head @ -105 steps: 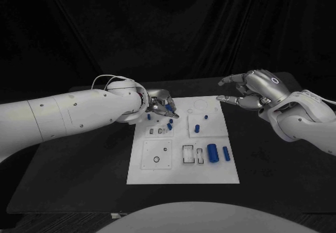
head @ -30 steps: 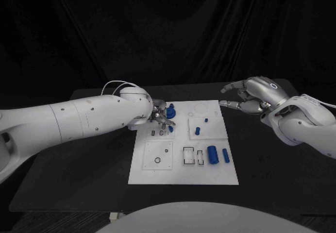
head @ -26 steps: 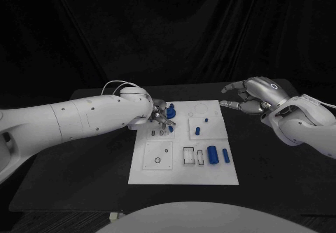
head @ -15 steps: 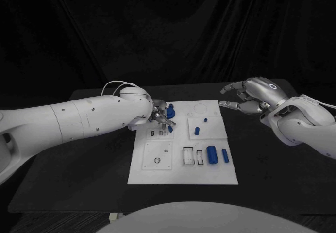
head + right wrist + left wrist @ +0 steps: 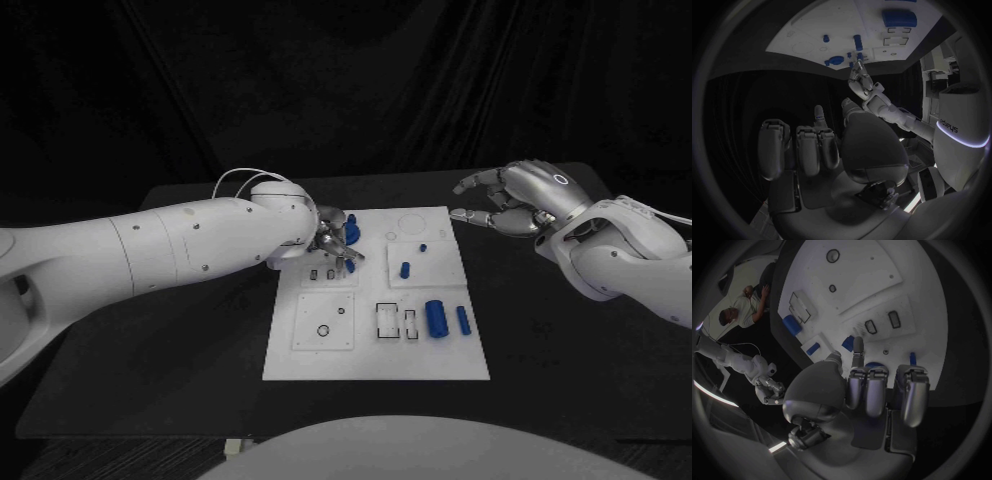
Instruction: Assemble the parts on the task board
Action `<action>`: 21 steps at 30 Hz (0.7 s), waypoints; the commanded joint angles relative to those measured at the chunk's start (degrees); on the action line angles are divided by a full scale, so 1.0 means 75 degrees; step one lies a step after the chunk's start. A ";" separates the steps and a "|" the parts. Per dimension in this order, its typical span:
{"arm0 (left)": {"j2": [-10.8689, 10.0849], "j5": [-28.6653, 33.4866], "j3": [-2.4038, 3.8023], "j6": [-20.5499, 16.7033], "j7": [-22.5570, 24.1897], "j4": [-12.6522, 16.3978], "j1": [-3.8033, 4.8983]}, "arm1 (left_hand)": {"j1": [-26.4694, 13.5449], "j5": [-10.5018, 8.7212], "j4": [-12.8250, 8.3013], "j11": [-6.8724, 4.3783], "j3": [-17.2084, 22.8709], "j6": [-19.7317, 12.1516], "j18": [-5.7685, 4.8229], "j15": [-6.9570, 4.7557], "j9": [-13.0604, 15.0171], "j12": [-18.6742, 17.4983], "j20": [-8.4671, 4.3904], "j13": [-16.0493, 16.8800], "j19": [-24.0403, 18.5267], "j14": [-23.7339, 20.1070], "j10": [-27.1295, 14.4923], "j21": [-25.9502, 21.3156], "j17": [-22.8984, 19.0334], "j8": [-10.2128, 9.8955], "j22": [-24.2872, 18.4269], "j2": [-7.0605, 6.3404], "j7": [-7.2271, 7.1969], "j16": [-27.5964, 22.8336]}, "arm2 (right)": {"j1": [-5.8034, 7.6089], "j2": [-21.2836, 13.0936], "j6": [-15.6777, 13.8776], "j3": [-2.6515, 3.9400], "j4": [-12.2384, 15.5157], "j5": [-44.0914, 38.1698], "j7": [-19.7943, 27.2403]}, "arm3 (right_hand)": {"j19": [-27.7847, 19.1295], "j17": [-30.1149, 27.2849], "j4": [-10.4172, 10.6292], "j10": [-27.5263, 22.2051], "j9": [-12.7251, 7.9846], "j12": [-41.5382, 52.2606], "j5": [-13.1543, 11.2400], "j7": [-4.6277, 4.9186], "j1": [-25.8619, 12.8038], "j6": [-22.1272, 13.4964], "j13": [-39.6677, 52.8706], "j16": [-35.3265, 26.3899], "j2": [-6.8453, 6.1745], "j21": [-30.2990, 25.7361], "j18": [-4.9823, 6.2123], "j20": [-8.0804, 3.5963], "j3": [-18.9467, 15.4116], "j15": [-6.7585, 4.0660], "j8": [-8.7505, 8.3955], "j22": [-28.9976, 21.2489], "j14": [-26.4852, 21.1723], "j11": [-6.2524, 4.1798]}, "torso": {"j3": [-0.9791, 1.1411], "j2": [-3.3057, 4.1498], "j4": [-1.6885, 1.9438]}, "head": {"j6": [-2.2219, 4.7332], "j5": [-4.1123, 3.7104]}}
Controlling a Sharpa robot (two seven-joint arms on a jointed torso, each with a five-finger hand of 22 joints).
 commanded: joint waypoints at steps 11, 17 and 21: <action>0.0063 0.0005 0.0007 0.0235 -0.0016 -0.0086 -0.0043 | 0.0052 0.0032 -0.0088 0.0036 0.0045 0.0085 -0.0047 0.0032 0.0042 0.0026 0.0026 0.2012 0.0789 0.0814 0.0798 0.0023 0.2008 -0.0063 0.2013 -0.0032 -0.0018 0.0020 | -0.0030 0.0011 0.0064 0.0006 -0.0004 -0.0011 -0.0089 | 0.0230 0.2008 0.0007 0.0813 -0.0015 0.0019 0.0028 0.0026 -0.0008 0.0057 0.2013 0.0020 0.0057 -0.0080 0.0062 0.0068 -0.0006 0.0044 0.0046 0.1614 0.0814 0.0054 | -0.0008 -0.0003 0.0001 | -0.0002 0.0000; 0.0084 0.0005 0.0007 0.0275 -0.0030 -0.0112 -0.0060 | 0.0163 0.0119 -0.0186 0.0029 0.0115 0.0076 -0.0047 0.0023 0.0081 0.0026 0.0014 0.2012 0.0789 0.0814 0.0798 0.0023 0.2008 -0.0129 0.2013 -0.0036 -0.0023 0.0020 | -0.0034 0.0009 0.0086 0.0006 -0.0008 -0.0011 -0.0094 | 0.0219 0.2008 0.0000 0.0813 -0.0022 0.0019 0.0026 0.0026 0.0003 0.0065 0.2013 0.0020 0.0042 -0.0101 0.0067 0.0069 -0.0021 0.0044 0.0046 0.1607 0.0814 0.0054 | -0.0007 -0.0005 0.0001 | -0.0002 0.0020; 0.0113 0.0005 0.0007 0.0291 -0.0019 -0.0146 -0.0070 | 0.0193 0.0170 -0.0216 0.0027 0.0138 0.0077 -0.0047 0.0019 0.0095 0.0026 0.0012 0.2012 0.0789 0.0814 0.0798 0.0023 0.2008 -0.0149 0.2013 -0.0037 -0.0023 0.0020 | -0.0036 0.0006 0.0104 0.0006 -0.0011 -0.0011 -0.0101 | 0.0219 0.2008 0.0000 0.0813 -0.0022 0.0019 0.0026 0.0026 0.0003 0.0065 0.2013 0.0020 0.0042 -0.0101 0.0067 0.0069 -0.0021 0.0044 0.0046 0.1607 0.0814 0.0054 | -0.0007 -0.0010 0.0003 | -0.0002 0.0015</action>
